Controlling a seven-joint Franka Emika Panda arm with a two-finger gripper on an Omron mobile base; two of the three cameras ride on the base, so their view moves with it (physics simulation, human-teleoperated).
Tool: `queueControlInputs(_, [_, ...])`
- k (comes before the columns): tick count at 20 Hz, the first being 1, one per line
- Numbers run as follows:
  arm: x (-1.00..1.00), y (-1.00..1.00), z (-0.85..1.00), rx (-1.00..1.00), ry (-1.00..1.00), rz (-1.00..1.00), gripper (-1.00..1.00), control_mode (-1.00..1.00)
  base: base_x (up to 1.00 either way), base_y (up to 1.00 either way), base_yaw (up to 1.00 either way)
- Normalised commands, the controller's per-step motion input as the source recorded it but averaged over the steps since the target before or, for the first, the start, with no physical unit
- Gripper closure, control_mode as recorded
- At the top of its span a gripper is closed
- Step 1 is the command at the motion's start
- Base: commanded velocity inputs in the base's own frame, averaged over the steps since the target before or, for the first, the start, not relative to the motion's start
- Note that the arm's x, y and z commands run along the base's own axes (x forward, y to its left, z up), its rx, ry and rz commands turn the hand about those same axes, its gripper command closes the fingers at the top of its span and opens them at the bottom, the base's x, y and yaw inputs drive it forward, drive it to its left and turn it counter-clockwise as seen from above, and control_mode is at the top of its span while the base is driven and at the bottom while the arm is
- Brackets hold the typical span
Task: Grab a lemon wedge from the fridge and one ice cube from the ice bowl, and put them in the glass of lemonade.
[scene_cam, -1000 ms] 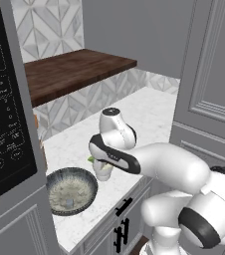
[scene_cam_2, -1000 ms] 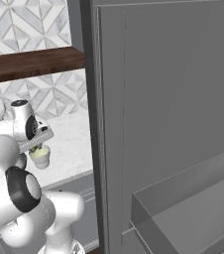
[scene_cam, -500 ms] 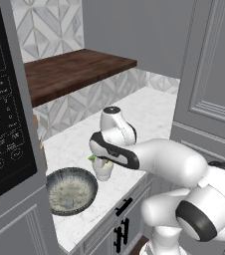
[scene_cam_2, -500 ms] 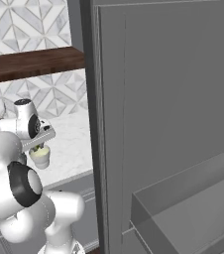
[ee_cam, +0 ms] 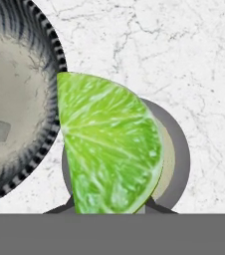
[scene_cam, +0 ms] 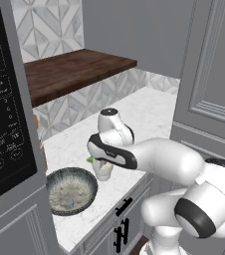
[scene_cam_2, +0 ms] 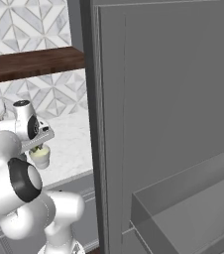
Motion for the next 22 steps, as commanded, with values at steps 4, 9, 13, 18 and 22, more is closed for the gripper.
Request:
queueControlInputs(4, [0.00,0.00,-0.16,0.00,0.00,0.00,1.00,-1.00,0.00,0.00,0.00])
queueControlInputs(9, [0.00,0.00,0.00,0.00,0.00,0.00,1.00,-1.00,0.00,0.00,0.00])
queueControlInputs(13, [0.00,0.00,0.00,0.00,0.00,0.00,1.00,-1.00,0.00,0.00,0.00])
queueControlInputs(18, [0.00,0.00,0.00,0.00,0.00,0.00,-1.00,-1.00,0.00,0.00,0.00])
queueControlInputs(22, [0.00,0.00,0.00,0.00,0.00,0.00,-1.00,-1.00,0.00,0.00,0.00])
